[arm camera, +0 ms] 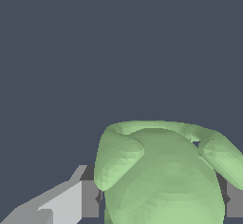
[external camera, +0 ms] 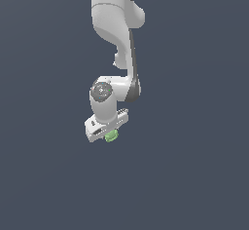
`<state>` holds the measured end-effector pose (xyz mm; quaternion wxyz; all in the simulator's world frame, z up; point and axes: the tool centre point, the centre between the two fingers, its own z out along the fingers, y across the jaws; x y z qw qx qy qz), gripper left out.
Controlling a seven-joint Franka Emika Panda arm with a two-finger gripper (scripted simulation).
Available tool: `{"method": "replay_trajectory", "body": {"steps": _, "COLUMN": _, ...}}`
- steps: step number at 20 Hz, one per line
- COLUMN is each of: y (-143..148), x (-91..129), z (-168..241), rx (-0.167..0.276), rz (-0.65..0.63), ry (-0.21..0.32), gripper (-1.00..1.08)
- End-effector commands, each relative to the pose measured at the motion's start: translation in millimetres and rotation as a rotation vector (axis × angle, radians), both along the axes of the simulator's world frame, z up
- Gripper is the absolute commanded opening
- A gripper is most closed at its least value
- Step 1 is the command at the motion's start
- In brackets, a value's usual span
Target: Pick up the object and move it to a goal position.
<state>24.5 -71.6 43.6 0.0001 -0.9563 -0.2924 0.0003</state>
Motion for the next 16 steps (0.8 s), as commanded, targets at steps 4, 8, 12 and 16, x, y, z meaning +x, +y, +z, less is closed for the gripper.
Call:
{"method": "replay_trajectory", "body": {"steps": 4, "y": 14, "x": -13, "z": 10, "rx": 0.000, "rz": 0.001, "ry": -0.001, "gripper": -1.00}}
{"method": "replay_trajectory", "body": {"steps": 8, "y": 29, "x": -28, "z": 22, "rx": -0.001, "rz": 0.000, "ry": -0.001, "gripper": -1.00}}
{"method": "replay_trajectory", "body": {"steps": 12, "y": 51, "x": -48, "z": 38, "rx": -0.001, "rz": 0.000, "ry": -0.001, "gripper": -1.00}}
{"method": "replay_trajectory", "body": {"steps": 16, "y": 72, "x": -68, "z": 54, "rx": -0.001, "rz": 0.001, "ry": -0.001, "gripper": -1.00}}
